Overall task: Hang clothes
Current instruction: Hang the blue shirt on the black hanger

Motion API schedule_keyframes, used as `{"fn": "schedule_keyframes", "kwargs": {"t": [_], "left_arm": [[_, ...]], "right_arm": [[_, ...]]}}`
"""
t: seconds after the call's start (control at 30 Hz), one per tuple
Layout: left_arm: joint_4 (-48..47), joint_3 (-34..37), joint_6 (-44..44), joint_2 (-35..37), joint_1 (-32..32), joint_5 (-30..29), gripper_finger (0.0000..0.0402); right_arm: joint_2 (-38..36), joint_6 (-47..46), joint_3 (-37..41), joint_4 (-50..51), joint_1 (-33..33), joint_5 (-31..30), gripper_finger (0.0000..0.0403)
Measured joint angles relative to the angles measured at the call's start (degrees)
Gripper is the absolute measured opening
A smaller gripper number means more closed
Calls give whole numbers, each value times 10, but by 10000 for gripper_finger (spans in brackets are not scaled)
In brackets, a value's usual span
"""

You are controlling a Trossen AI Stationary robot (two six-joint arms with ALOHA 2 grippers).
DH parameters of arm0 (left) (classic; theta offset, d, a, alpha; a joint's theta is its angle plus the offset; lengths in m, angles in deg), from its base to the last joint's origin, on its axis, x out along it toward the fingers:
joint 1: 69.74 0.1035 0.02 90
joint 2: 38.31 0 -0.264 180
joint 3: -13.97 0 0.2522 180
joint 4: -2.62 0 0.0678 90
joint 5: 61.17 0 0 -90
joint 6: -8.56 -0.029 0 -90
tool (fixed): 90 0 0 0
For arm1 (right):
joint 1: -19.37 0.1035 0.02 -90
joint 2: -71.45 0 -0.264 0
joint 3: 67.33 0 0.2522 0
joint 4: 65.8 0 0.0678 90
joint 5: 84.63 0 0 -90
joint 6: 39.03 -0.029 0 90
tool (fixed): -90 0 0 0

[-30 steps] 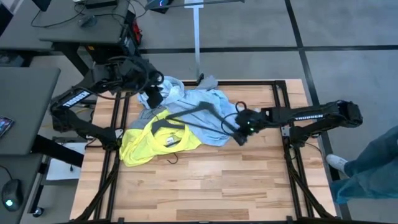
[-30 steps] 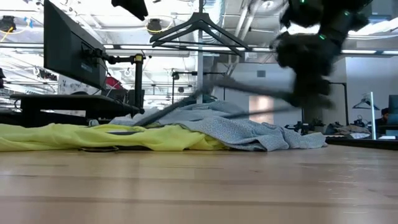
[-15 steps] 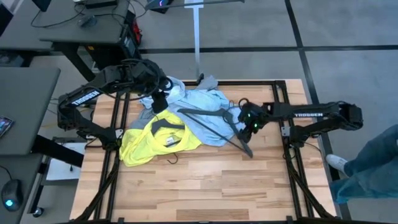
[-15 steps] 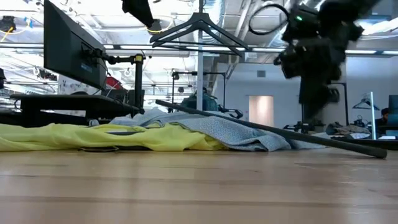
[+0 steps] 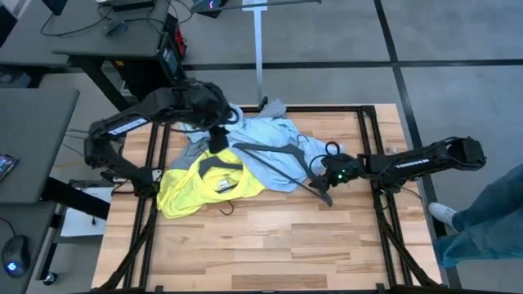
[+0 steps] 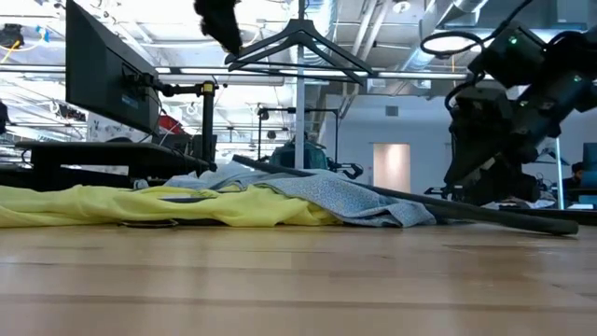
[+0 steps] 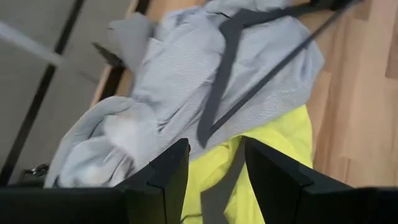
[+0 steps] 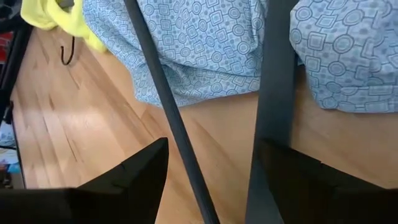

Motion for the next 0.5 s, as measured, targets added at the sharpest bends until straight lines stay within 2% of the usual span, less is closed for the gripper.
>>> {"fn": "schedule_keyframes", "kwargs": {"t": [0.23,0.37,0.5], "left_arm": [[194,0,-81,-124,-28,104,140],[199,0,-144,-207,-54,129,140],[191,1,-182,-272,-79,127,140]], "right_arm": [[-51,19,-22,6,0,-4,242],[-61,20,-23,5,7,-4,242],[-62,22,-23,7,27,-3,242]]}}
